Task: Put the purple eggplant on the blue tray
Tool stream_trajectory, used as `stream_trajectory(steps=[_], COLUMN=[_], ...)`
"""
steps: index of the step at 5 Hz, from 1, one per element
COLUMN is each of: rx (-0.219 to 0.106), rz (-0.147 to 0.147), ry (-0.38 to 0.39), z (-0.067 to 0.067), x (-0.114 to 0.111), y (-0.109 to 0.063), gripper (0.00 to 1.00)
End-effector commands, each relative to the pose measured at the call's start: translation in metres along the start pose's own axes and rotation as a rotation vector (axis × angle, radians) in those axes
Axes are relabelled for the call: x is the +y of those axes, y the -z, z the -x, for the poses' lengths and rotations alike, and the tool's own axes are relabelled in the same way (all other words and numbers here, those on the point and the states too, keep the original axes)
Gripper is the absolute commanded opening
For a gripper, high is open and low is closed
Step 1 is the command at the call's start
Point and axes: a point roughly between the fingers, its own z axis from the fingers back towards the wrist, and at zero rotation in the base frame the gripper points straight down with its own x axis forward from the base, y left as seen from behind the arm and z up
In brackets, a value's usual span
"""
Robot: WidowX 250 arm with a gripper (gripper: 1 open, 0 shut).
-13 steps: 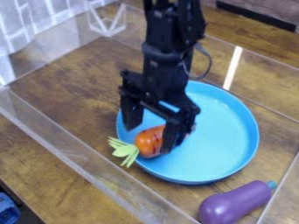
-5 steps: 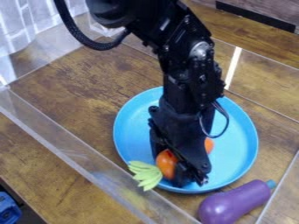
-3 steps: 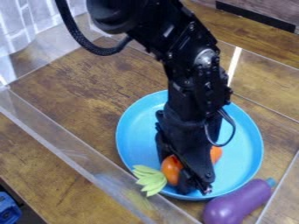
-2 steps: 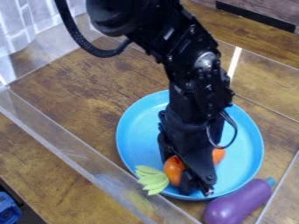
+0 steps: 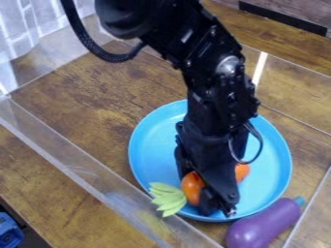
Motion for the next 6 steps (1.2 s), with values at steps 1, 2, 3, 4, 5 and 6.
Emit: stream_trajectory(steps=[1, 2, 3, 4, 5, 6], rx=[-0.081, -0.068, -0.065, -0.085, -0.079, -0.082], rz=[-0.014, -0.019, -0.031, -0.054, -0.069, -0.081], ry=[0.01, 0.007, -0.017, -0.02, -0.016, -0.013], z=[-0.017, -0.022, -0.031, -0.041, -0.043, -0.045], x=[0.002, 0.006, 0.014, 0.023, 0.03, 0.03], y=[-0.027, -0.038, -0.056, -0.073, -0.086, -0.086], gripper=[0.0, 0.0, 0.0, 0.0, 0.0, 0.0])
